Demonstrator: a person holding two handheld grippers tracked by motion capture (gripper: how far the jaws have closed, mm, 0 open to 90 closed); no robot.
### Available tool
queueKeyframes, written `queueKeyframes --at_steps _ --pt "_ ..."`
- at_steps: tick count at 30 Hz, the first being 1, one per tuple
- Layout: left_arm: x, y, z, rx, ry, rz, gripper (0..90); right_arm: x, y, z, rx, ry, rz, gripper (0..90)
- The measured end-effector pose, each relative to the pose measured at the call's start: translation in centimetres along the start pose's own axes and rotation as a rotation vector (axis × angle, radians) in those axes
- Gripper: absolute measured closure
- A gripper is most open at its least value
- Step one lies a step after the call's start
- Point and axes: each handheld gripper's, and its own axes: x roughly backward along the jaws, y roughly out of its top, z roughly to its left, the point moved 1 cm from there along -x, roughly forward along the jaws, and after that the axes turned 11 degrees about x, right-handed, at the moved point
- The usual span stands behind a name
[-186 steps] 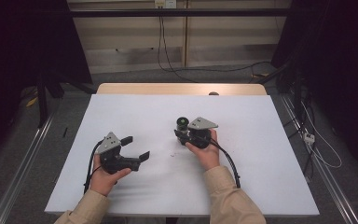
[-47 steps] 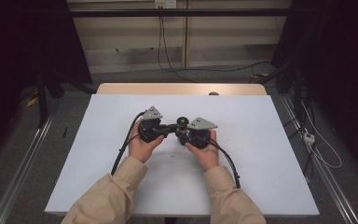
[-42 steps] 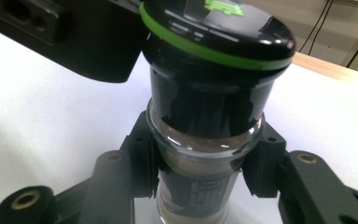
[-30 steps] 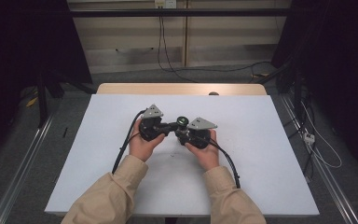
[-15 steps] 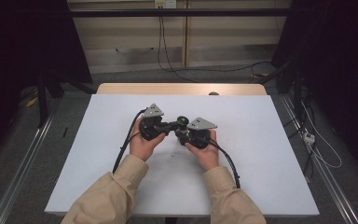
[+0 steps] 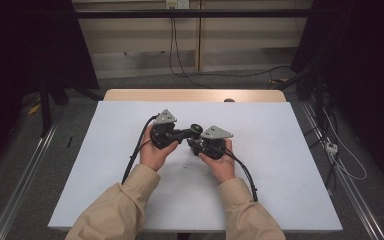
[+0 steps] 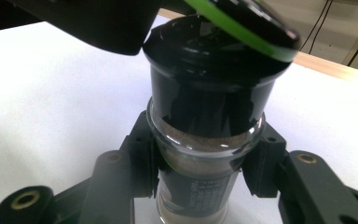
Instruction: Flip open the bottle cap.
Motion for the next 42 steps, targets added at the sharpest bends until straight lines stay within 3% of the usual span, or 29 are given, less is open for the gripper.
queueKeyframes --at_steps 42 --pt "-0.3 1.4 -0.5 -0.013 0.005 -0.003 90.0 0.0 0.0 0.0 -0.002 0.0 -0.002 53.8"
